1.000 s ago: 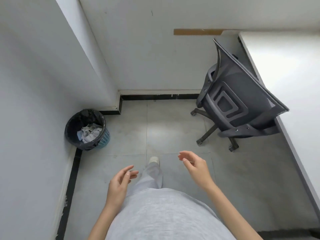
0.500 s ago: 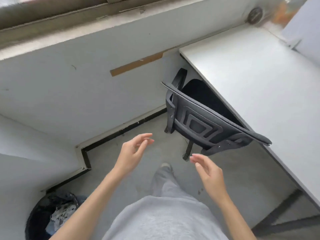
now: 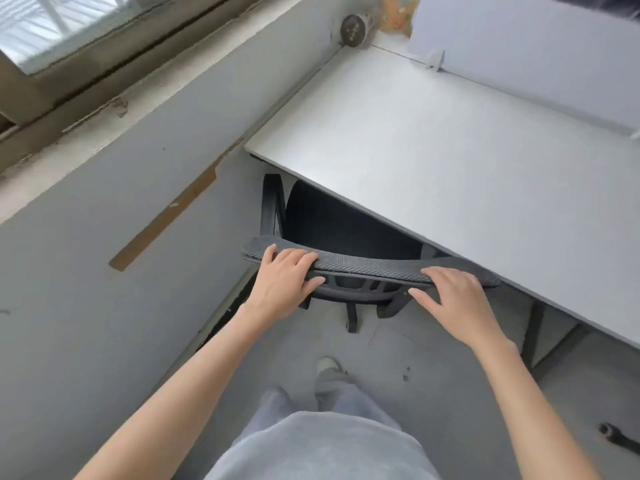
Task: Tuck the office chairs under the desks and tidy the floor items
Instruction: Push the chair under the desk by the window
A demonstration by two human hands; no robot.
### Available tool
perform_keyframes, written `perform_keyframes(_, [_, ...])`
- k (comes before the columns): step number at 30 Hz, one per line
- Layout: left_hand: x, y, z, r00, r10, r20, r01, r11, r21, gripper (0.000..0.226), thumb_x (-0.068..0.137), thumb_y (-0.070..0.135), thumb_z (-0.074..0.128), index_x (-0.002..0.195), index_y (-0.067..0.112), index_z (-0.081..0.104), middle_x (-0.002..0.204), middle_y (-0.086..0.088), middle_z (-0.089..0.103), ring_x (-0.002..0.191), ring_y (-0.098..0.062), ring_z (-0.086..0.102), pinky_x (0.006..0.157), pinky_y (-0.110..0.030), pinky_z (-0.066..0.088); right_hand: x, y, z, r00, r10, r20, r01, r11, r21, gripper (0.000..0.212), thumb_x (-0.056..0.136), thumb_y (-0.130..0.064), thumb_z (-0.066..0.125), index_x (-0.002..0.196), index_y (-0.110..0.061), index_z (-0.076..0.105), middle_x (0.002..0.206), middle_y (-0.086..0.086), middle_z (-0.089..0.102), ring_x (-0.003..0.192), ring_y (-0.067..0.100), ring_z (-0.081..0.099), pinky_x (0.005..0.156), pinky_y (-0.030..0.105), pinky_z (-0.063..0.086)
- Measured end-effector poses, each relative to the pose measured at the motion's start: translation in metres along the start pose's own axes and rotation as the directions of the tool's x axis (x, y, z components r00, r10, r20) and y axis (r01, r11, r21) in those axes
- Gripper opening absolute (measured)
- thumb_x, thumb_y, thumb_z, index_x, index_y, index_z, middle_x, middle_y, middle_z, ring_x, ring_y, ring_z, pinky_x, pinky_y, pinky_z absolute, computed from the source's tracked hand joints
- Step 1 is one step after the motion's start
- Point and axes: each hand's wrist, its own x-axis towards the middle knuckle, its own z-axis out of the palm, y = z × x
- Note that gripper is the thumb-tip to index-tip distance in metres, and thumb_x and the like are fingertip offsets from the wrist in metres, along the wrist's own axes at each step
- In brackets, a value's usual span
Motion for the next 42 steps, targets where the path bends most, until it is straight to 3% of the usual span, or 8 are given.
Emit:
perform_keyframes(5, [0.000,-0.013,0.008,0.996,0.078,-0.034,-0.078,0.997,0.007,0.050,0.083,0.056,0.035,0.090,0.016,0.063,0.083,0.002,0.067,0.081,-0.023,0.063,0.074,-0.036,0.044,-0.011,-0.031,0.014,0.973,0.177,-0.145,-0.177,0.984,0.013,0.073,0.079,-0.067,0.031,0.101,-0.006,0.065,0.098,0.009,0.070,0.095,0.029,0.062,0.092,0.042,0.041])
perform_keyframes(11, [-0.019,-0.040,0.011,0.967,0.239,-0.086,-0.240,0.971,0.003,0.043,0.089,0.049,0.035,0.090,0.017,0.063,0.083,0.003,0.066,0.079,-0.023,0.062,0.074,-0.031,0.027,-0.048,-0.070,0.033,0.929,0.324,-0.179,-0.315,0.946,0.076,0.070,0.081,-0.067,0.042,0.102,-0.005,0.065,0.102,0.010,0.069,0.099,0.028,0.059,0.092,0.038,0.038])
perform_keyframes(16, [-0.025,-0.068,0.003,0.923,0.377,-0.076,-0.374,0.926,0.056,0.040,0.090,0.047,0.035,0.091,0.017,0.061,0.084,0.003,0.064,0.079,-0.023,0.060,0.076,-0.031,0.027,-0.075,-0.112,0.055,0.875,0.422,-0.239,-0.409,0.907,0.105,0.064,0.081,-0.062,0.036,0.097,-0.007,0.065,0.094,0.006,0.069,0.092,0.026,0.061,0.088,0.034,0.036])
perform_keyframes(20, [-0.018,-0.084,-0.003,0.887,0.462,-0.023,-0.456,0.881,0.123,0.047,0.092,0.051,0.027,0.093,0.018,0.060,0.087,0.003,0.064,0.079,-0.023,0.060,0.078,-0.031,0.028,-0.091,-0.136,0.068,0.850,0.445,-0.281,-0.435,0.895,0.102,0.056,0.084,-0.057,0.037,0.096,-0.010,0.064,0.093,0.003,0.070,0.090,0.025,0.062,0.088,0.038,0.041])
perform_keyframes(25, [-0.002,-0.081,-0.008,0.854,0.520,-0.005,-0.514,0.847,0.137,0.057,0.095,0.052,0.016,0.092,0.018,0.060,0.087,0.003,0.064,0.077,-0.024,0.059,0.079,-0.033,0.028,-0.095,-0.135,0.071,0.829,0.446,-0.337,-0.451,0.890,0.068,0.047,0.084,-0.049,0.041,0.096,-0.010,0.065,0.093,0.003,0.070,0.088,0.026,0.064,0.086,0.031,0.031])
perform_keyframes(31, [0.008,-0.068,-0.008,0.838,0.545,-0.034,-0.538,0.834,0.122,0.061,0.095,0.053,0.012,0.089,0.017,0.060,0.086,0.002,0.063,0.074,-0.024,0.058,0.078,-0.033,0.027,-0.096,-0.119,0.070,0.828,0.421,-0.370,-0.434,0.900,0.053,0.040,0.082,-0.039,0.043,0.098,-0.009,0.065,0.097,0.004,0.070,0.091,0.025,0.064,0.085,0.030,0.032])
perform_keyframes(36, [0.026,-0.060,-0.008,0.821,0.571,-0.003,-0.569,0.818,0.082,0.064,0.094,0.054,0.007,0.092,0.017,0.059,0.088,0.001,0.063,0.078,-0.024,0.059,0.077,-0.039,0.041,-0.094,-0.111,0.071,0.810,0.437,-0.391,-0.445,0.893,0.075,0.032,0.078,-0.027,0.055,0.101,-0.008,0.065,0.100,0.004,0.070,0.095,0.025,0.063,0.086,0.032,0.034])
perform_keyframes(42, [0.037,-0.025,0.002,0.817,0.576,0.002,-0.576,0.816,0.045,0.061,0.093,0.054,0.009,0.093,0.016,0.057,0.087,0.000,0.061,0.078,-0.025,0.056,0.077,-0.040,0.038,-0.102,-0.071,0.067,0.800,0.444,-0.404,-0.437,0.892,0.115,0.037,0.082,-0.036,0.044,0.100,-0.012,0.065,0.099,0.002,0.069,0.093,0.024,0.062,0.083,0.029,0.029])
